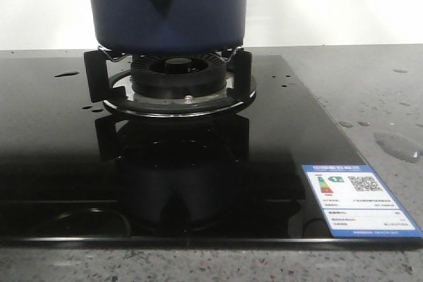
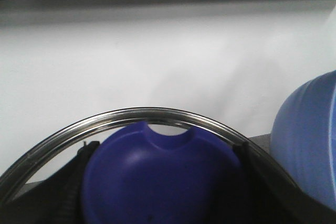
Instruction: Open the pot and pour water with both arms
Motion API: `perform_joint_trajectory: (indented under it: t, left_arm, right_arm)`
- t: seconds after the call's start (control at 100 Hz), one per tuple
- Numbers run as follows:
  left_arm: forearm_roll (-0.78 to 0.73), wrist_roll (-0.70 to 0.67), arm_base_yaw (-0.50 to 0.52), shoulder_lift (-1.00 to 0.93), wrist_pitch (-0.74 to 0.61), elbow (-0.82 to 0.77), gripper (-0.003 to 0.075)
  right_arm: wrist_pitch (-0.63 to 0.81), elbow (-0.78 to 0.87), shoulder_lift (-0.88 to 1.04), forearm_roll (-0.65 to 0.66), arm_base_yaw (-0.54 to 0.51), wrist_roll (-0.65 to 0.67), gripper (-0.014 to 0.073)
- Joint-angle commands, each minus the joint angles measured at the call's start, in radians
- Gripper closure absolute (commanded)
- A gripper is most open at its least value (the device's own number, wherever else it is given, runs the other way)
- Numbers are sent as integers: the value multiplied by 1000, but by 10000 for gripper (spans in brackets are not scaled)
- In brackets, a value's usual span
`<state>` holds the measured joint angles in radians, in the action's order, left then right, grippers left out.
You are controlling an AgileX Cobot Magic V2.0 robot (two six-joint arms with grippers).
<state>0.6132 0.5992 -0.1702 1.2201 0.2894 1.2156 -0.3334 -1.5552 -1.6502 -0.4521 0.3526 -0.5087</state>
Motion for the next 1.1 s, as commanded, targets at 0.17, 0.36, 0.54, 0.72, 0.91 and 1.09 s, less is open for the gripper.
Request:
perform_joint_trajectory:
  t: [0.17,0.36,0.54,0.72,0.91,1.09]
  left_arm:
    - [17,-1,2,-26,-98,37,341]
    - [17,-1,2,-26,-98,37,341]
    - [17,-1,2,-26,-98,37,341]
    - [17,-1,2,-26,-99,37,341]
    - [17,-1,2,-26,-112,37,341]
    - [17,-1,2,-26,-114,37,341]
  right_arm:
    - [564,220,148,-20,79,-44,650]
    - [762,312,177,24,144,-43,652]
    - [853,329,179,55,170,-43,652]
    - [908,329,179,112,172,-43,652]
    - [959,329,179,159,172,-43,652]
    - [1022,329,179,206,172,-43,652]
